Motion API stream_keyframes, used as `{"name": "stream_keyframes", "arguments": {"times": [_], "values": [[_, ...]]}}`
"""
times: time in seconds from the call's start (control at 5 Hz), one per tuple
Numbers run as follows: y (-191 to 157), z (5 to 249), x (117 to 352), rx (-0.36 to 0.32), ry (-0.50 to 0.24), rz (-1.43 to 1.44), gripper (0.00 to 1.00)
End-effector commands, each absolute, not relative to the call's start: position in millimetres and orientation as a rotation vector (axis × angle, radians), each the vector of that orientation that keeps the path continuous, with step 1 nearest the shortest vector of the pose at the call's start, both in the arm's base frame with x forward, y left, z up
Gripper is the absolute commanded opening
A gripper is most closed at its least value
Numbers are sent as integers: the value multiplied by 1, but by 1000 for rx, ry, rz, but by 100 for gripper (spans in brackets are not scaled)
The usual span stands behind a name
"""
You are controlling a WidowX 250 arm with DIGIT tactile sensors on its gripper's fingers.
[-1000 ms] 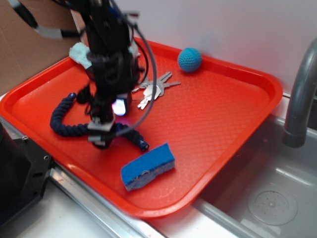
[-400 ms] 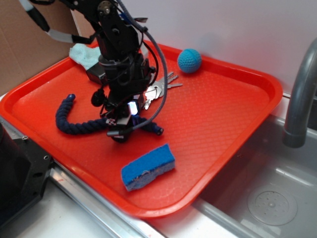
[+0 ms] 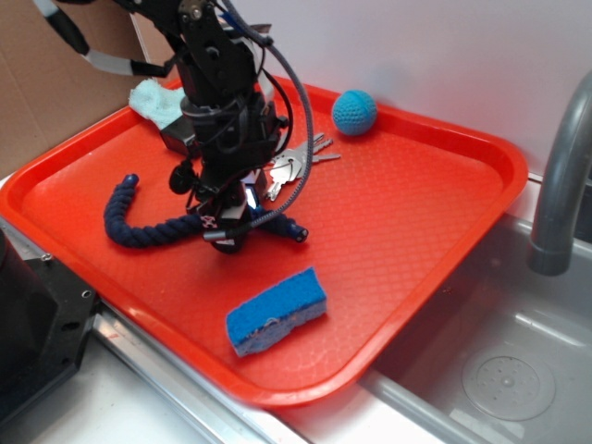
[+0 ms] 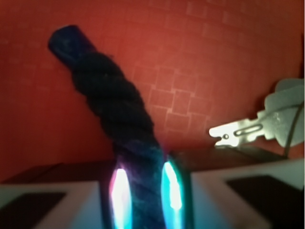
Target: Grab the blue rope.
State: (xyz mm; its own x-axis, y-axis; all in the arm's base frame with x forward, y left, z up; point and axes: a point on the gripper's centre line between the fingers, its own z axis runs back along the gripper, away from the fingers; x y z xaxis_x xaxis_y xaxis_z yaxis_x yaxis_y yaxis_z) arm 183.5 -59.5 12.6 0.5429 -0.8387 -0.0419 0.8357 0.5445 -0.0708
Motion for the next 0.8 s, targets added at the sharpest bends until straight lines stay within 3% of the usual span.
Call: {"name": "stream_keyframes", "arguments": {"times": [0.0,0.2,0.4,0.6], "values": [[-48,110,177,-9,209,-526,0],[-21,160,162,-107,146,-286,0],[-7,208,143,-140,77,-52,0],[5,257,132,-107,-33,-21,0]]}}
